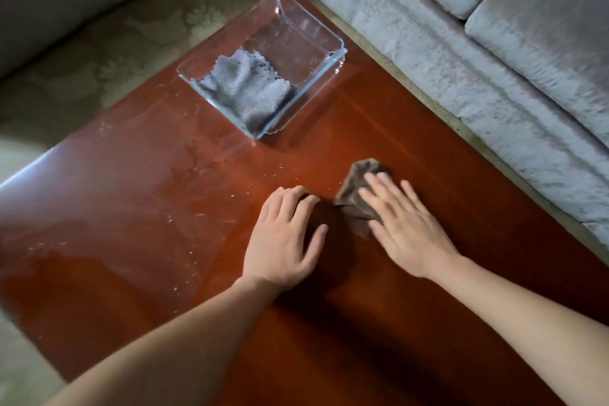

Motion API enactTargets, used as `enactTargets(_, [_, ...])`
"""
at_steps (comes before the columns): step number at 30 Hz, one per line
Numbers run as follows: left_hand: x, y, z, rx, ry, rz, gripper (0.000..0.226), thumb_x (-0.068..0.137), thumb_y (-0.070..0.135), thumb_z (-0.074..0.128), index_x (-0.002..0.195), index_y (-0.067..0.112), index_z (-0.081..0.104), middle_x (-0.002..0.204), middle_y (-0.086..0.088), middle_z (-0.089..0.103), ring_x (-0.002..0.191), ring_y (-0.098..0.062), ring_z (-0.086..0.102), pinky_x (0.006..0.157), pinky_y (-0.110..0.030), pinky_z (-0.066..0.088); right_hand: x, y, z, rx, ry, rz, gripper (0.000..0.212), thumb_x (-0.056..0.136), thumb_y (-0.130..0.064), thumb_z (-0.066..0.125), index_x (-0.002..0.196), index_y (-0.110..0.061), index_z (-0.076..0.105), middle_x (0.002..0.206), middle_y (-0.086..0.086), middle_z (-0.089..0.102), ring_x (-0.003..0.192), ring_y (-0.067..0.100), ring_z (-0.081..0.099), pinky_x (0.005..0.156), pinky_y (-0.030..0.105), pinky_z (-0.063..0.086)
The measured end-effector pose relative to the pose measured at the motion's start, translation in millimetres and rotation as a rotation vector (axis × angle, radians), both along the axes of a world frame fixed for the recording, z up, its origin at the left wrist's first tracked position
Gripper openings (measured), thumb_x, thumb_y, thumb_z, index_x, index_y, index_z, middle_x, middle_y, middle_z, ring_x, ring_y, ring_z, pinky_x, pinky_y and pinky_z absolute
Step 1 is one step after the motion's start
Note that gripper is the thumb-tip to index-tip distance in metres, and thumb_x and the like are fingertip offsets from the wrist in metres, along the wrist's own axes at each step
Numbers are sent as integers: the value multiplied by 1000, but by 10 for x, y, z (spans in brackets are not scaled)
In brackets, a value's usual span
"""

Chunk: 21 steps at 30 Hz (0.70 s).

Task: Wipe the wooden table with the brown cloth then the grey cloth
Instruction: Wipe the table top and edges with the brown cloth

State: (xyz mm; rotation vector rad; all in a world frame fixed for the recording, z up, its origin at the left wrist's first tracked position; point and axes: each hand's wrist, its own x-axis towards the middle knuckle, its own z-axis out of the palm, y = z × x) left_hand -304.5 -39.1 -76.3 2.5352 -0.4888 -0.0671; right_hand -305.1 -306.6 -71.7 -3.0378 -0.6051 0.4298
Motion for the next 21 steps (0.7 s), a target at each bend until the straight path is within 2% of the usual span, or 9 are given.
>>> enactTargets(3, [-120,362,49,-138,16,186,35,103,32,53,130,11,61,135,-6,56,126,-29,52,111,-43,42,193,-33,-22,-30,-27,-230,66,102,-39,26,158,-4,34,172,16,17,161,28,10,130,54,8])
enactTargets(5, [-249,740,43,-88,-18,339,33,102,27,52,128,10,63,132,-9,58,123,-33,53,108,-47,44,507,48,-47,-24,-51,-384,73,100,-42,21,160,-1,27,173,20,12,161,32,7,130,54,6])
enactTargets(7, [-412,1247,14,39,-47,483,34,99,26,52,127,10,65,133,-12,59,122,-37,53,105,-50,43,805,302,-74,-42,-48,-450,77,99,-45,12,166,-8,13,175,15,3,162,28,1,130,51,2])
enactTargets(9, [-564,1736,-20,156,-49,609,38,97,28,50,128,10,64,137,-14,57,125,-41,50,106,-52,39,949,649,-91,-57,-53,-406,77,99,-47,8,167,-12,8,175,13,1,162,28,0,131,50,1])
enactTargets(11, [-688,2114,-48,236,-5,730,44,97,33,46,134,13,59,146,-14,50,133,-41,44,114,-54,31,891,1050,-127,-52,-79,-300,75,100,-45,11,167,-10,13,175,15,6,162,30,6,130,51,4])
enactTargets(14, [-826,2439,-121,266,78,911,53,99,42,38,146,20,45,160,-10,34,148,-35,29,123,-57,15,421,1780,-161,-38,-116,-170,72,102,-41,18,165,-7,16,173,17,13,161,33,11,130,53,11])
enactTargets(16, [-887,2496,-189,254,108,992,57,102,47,32,152,21,37,165,-10,25,154,-31,19,124,-62,11,-59,2294,-175,2,-91,-79,71,104,-41,22,166,-8,12,174,17,9,162,33,7,130,54,10])
enactTargets(21, [-923,2579,-311,-96,104,1105,65,106,48,29,163,17,19,174,-11,3,159,-34,8,127,-57,19,-1032,3203,-123,112,1,65,70,107,-44,31,168,-14,11,175,11,2,162,26,-2,130,51,5])
